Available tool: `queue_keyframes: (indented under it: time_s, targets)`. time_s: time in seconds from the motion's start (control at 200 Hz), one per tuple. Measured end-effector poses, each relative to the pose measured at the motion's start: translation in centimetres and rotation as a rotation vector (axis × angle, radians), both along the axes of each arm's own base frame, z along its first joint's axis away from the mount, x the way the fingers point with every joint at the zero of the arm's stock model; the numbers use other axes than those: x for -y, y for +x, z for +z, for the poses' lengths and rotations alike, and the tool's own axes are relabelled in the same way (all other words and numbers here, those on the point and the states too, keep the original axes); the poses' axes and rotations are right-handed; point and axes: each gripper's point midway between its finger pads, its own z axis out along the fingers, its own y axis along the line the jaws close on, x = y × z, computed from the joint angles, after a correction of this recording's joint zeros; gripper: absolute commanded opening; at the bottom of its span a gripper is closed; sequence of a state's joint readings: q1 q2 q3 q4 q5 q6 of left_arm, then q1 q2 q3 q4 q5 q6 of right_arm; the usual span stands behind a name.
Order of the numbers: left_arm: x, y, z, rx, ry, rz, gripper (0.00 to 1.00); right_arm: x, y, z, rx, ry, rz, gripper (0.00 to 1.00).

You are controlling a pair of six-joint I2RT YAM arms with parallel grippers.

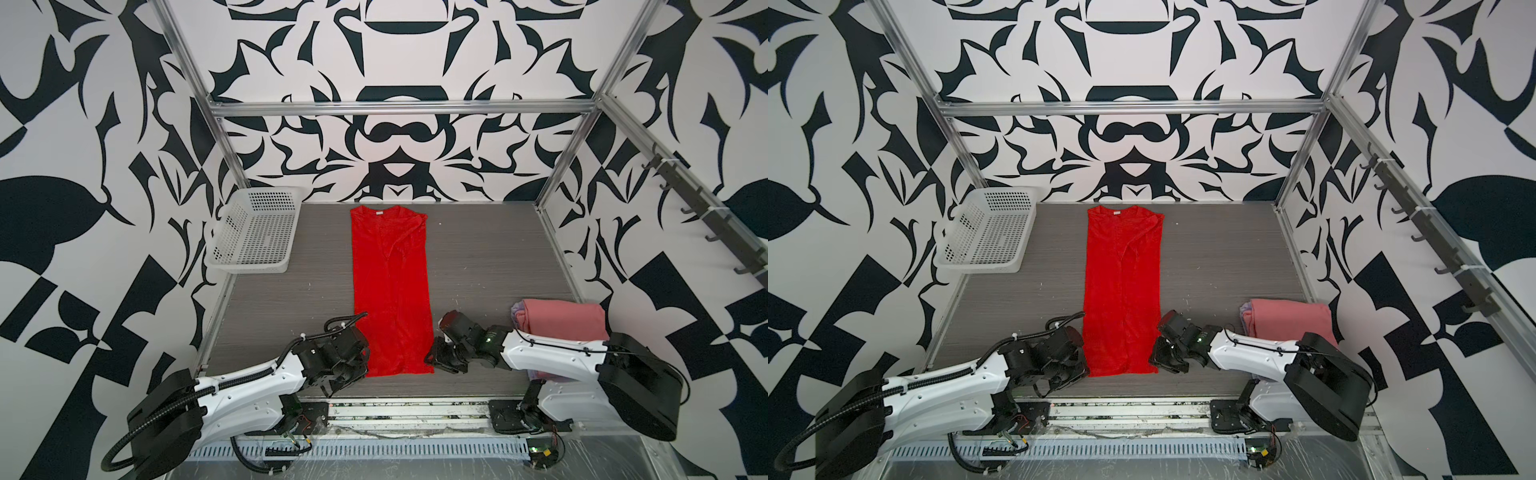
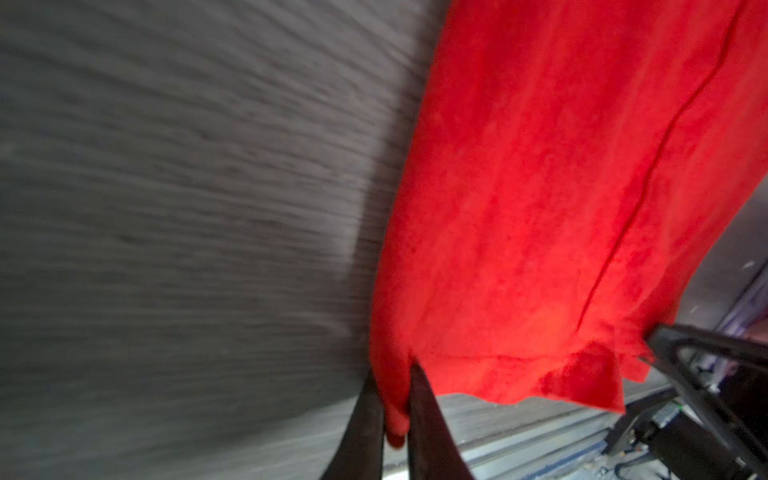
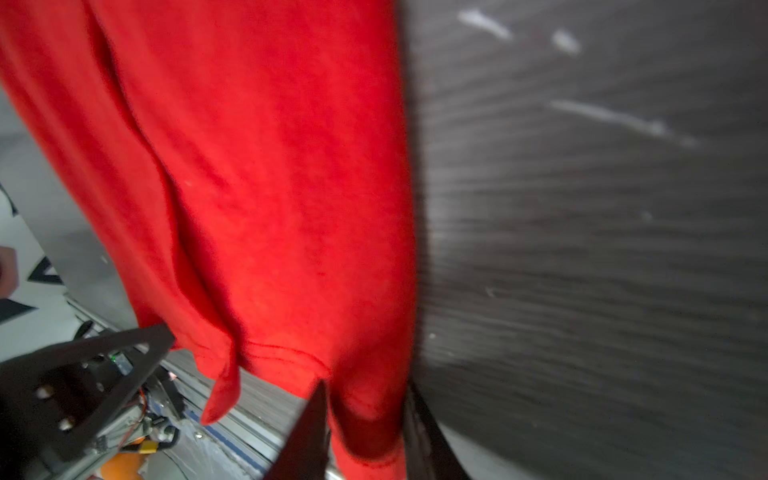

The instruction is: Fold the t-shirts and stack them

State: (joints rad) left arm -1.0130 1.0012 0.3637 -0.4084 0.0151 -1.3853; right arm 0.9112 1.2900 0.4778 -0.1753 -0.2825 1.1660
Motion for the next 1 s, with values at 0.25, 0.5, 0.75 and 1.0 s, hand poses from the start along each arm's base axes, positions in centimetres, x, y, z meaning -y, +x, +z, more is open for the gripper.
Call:
queue_keyframes:
  time_s: [0.25, 0.5, 0.75, 1.0]
  targets:
    - [0.0, 0.0, 1.1, 0.016, -0.024, 0.001, 0.00, 0.5, -0.1, 0.7, -0.004, -0.052, -0.002, 0.00]
    - [1.7, 2.4, 6.7, 0.144, -0.096, 0.007, 0.00, -1.3, 2.7, 5.0, 0.122, -0.022, -0.001, 0.00]
    - [1.6, 7.7, 11.5, 0.277, -0.115, 0.070, 0.00, -2.7, 7.3, 8.8, 0.239, -0.005, -0.048, 0.00]
    - [-0.3, 16.3, 12.2, 0.277, -0.060, 0.123, 0.00, -1.9, 15.1, 9.3, 0.271, -0.042, -0.155, 0.00]
